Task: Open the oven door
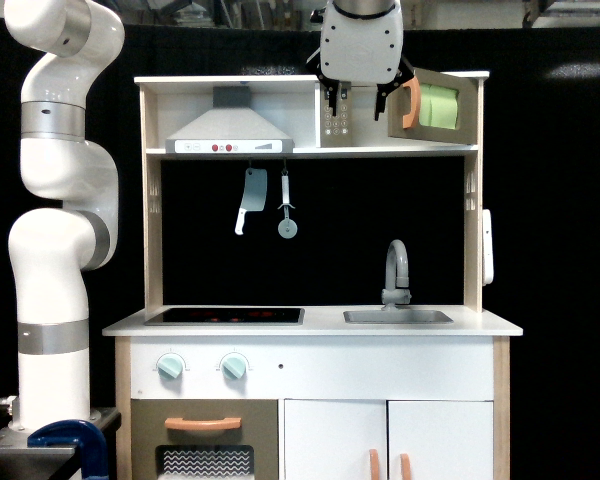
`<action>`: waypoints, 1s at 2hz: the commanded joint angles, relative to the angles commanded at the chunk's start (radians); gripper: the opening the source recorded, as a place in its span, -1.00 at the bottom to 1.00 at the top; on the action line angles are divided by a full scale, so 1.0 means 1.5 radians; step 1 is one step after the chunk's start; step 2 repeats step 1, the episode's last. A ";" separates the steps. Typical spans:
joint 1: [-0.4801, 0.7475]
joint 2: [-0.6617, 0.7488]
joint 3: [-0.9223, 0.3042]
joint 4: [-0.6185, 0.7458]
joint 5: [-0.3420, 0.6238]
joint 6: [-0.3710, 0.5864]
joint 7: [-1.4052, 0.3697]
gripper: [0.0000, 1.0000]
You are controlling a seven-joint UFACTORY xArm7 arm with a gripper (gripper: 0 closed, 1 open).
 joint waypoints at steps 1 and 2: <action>-0.009 -0.023 -0.006 -0.073 -0.022 -0.024 -0.049 1.00; -0.009 -0.023 -0.006 -0.073 -0.022 -0.024 -0.049 1.00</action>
